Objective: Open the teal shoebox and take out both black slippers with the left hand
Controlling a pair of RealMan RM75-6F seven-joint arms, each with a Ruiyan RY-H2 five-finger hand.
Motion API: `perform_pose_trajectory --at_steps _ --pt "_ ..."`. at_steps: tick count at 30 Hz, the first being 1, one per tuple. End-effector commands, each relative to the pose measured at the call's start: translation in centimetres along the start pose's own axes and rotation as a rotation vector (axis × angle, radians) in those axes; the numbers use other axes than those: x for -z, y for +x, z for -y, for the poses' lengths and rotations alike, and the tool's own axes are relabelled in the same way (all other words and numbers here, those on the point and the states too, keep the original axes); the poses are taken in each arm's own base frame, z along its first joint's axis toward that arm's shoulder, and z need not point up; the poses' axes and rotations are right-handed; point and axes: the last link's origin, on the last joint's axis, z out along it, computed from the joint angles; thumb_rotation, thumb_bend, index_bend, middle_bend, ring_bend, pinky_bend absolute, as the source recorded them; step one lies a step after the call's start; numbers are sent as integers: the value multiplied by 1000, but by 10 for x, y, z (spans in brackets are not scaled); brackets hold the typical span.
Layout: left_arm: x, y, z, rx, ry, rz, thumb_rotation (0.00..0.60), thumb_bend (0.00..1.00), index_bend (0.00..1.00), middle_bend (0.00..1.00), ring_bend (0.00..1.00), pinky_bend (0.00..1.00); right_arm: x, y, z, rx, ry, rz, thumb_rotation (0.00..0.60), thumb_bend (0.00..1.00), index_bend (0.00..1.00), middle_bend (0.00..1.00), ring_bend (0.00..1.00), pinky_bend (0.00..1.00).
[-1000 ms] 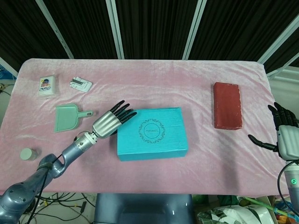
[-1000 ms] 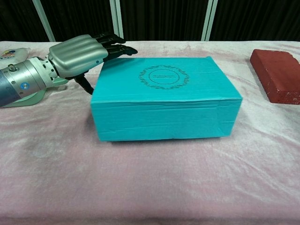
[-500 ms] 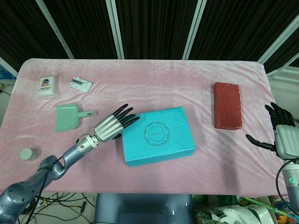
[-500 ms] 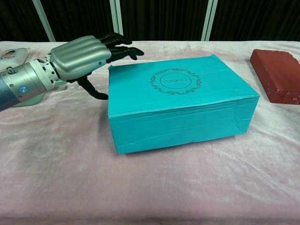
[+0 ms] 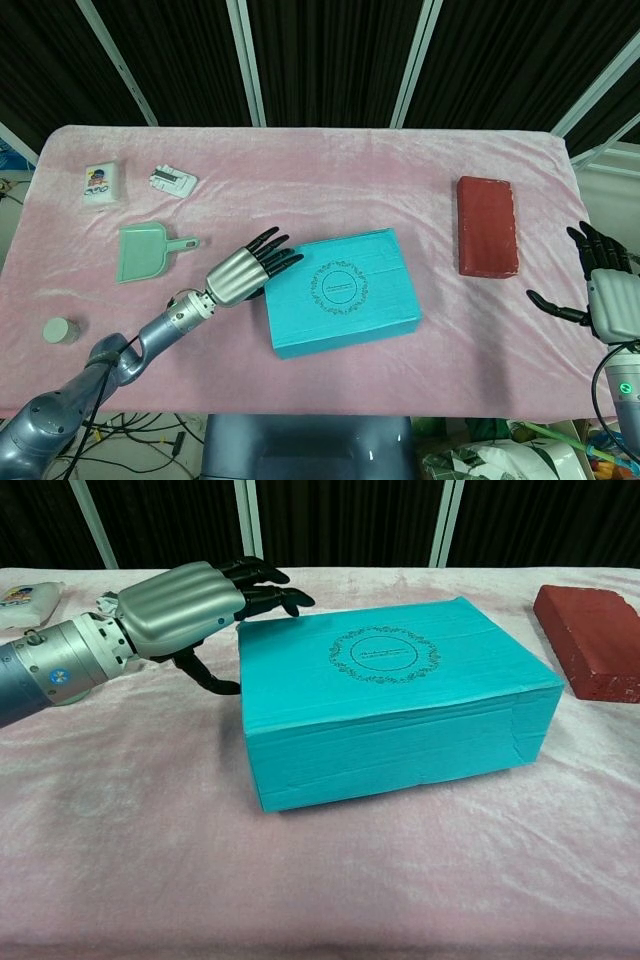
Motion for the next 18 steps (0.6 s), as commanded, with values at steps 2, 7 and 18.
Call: perform_pose_trajectory --at_steps 2,7,18 --pt "-1 0 -2 20 -1 -8 600 160 111 210 62 73 0 0 0 0 -2 1 167 0 0 0 0 53" --pt "-2 1 -3 62 8 -18 600 171 119 212 62 80 1 0 -2 -1 -3 4 166 0 0 0 0 53" --pt "-4 0 -7 96 -7 -40 600 327 175 300 165 172 2 -1 -3 -3 -4 16 167 0 0 0 0 53"
